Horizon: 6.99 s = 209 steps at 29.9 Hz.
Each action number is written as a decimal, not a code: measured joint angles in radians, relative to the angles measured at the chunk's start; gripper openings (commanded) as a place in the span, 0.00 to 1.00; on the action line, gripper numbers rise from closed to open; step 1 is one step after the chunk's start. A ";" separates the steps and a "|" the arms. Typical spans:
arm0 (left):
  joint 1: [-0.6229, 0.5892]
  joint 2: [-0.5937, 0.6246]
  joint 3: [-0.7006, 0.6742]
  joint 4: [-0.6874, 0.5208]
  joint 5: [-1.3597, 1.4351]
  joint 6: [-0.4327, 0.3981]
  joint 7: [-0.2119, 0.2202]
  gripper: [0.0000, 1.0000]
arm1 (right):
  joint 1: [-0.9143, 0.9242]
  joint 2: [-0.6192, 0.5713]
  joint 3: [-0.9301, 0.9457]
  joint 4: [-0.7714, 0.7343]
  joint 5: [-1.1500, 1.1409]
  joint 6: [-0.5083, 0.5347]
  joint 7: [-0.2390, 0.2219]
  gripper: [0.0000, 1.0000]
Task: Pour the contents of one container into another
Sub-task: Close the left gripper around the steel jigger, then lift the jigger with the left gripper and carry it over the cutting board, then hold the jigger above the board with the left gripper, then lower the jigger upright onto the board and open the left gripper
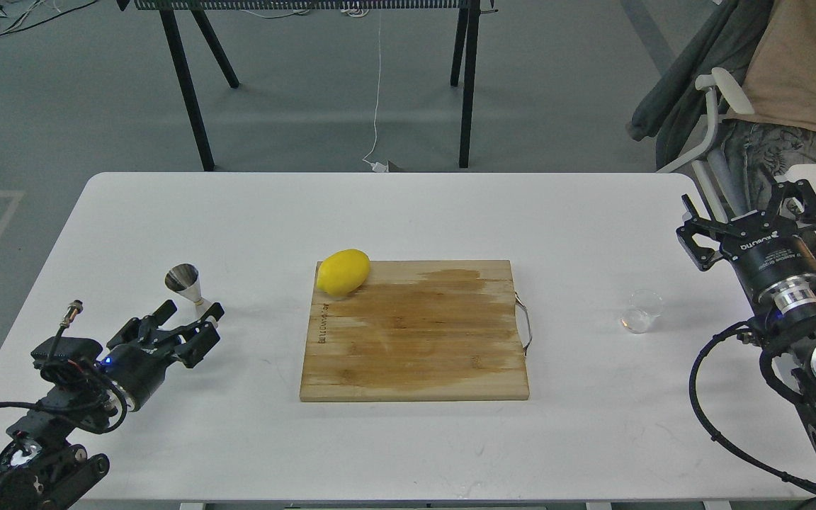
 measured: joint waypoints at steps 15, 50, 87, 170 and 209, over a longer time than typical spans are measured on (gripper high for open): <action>-0.105 -0.100 0.035 0.156 -0.002 0.000 0.000 0.92 | 0.000 -0.001 0.002 0.000 0.000 0.000 0.000 0.99; -0.189 -0.189 0.073 0.386 -0.006 0.000 0.000 0.06 | 0.000 -0.002 0.003 0.000 0.000 0.000 0.000 0.99; -0.494 -0.424 0.239 -0.029 0.186 0.000 0.000 0.07 | 0.008 -0.001 0.008 -0.009 -0.002 0.000 0.000 0.99; -0.393 -0.467 0.436 0.209 0.199 0.000 0.000 0.28 | 0.000 0.000 0.006 -0.011 -0.002 0.000 0.000 0.99; -0.369 -0.467 0.439 0.207 0.201 0.000 0.000 0.93 | 0.000 0.000 0.006 -0.011 -0.002 0.000 0.000 0.99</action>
